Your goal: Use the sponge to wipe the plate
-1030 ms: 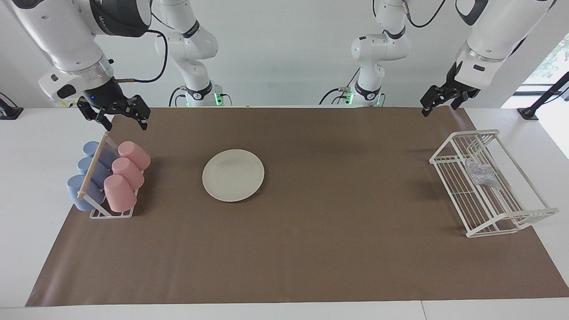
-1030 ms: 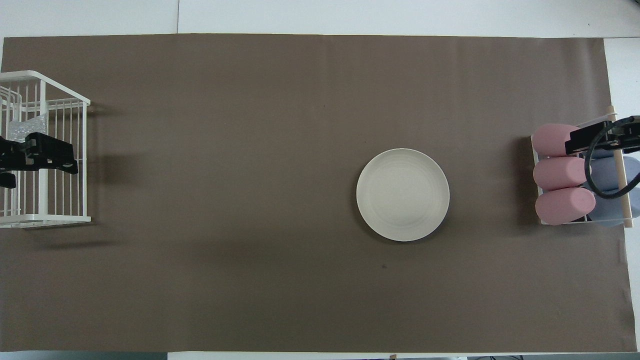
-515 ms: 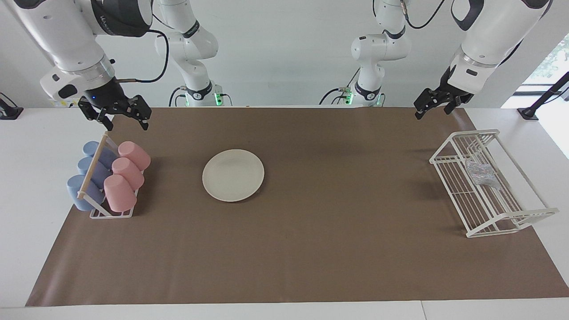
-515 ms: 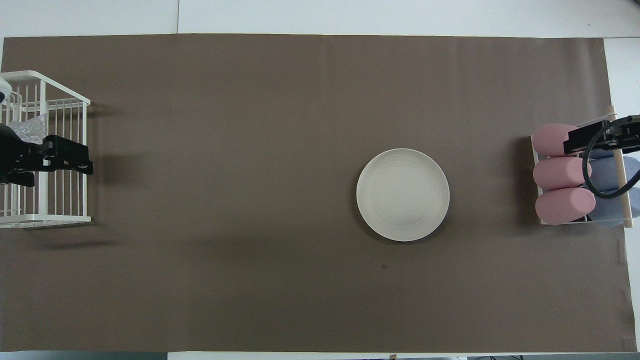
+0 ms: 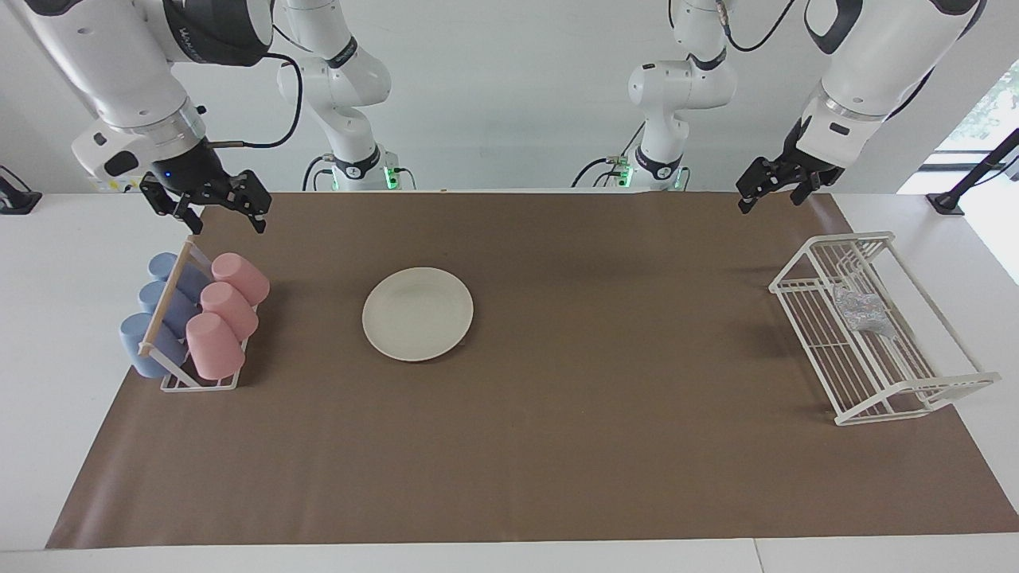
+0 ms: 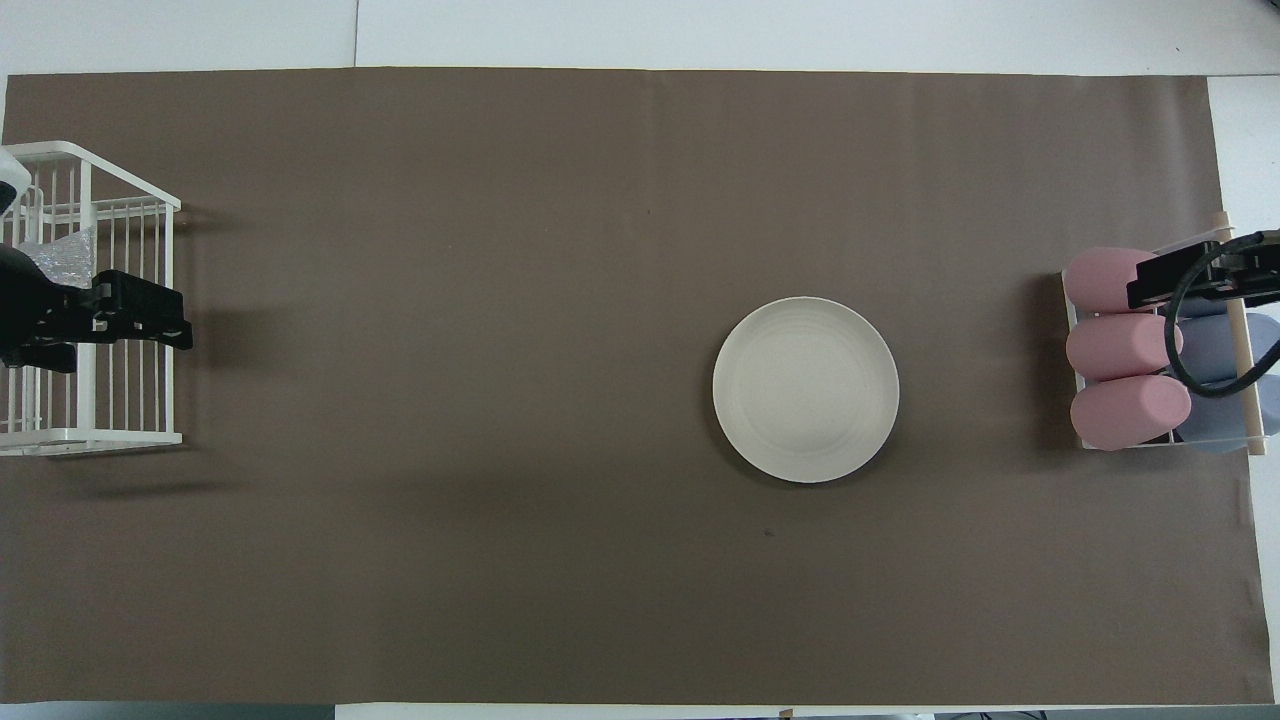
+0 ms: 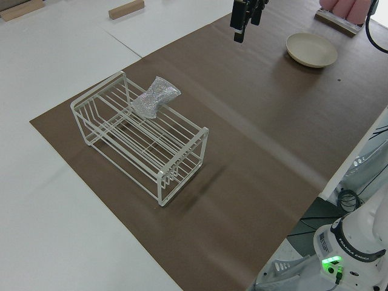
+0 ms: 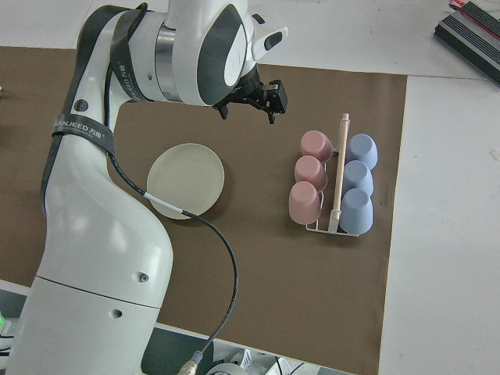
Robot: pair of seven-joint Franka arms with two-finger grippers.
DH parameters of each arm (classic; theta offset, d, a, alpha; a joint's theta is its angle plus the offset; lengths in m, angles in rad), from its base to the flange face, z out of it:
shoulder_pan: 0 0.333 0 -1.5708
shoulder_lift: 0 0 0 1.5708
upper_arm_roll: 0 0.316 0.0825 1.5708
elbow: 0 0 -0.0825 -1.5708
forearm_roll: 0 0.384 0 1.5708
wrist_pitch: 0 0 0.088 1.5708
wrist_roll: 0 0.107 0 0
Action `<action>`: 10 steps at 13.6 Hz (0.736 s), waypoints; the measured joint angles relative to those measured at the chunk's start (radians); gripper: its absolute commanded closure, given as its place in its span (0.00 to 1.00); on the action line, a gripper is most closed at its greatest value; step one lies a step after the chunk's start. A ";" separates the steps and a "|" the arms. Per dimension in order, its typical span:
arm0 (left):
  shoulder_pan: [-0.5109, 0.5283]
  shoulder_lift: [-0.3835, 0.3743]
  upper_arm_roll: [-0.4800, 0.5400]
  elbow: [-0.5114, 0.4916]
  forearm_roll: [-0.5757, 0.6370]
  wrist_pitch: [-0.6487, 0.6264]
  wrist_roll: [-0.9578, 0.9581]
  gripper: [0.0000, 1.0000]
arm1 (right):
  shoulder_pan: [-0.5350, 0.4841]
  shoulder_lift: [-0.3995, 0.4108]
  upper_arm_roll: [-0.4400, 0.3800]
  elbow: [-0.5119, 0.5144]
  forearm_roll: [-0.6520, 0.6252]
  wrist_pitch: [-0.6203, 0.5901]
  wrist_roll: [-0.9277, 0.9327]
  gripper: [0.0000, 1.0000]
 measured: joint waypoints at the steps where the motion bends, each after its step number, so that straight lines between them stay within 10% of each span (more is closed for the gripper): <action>1: 0.000 0.000 0.000 -0.001 0.000 0.000 0.000 0.00 | 0.000 0.000 0.000 0.000 0.000 0.000 0.000 0.00; 10: 0.003 0.000 0.001 -0.001 0.000 0.004 0.097 0.00 | 0.000 0.000 0.000 0.000 0.000 0.000 0.000 0.00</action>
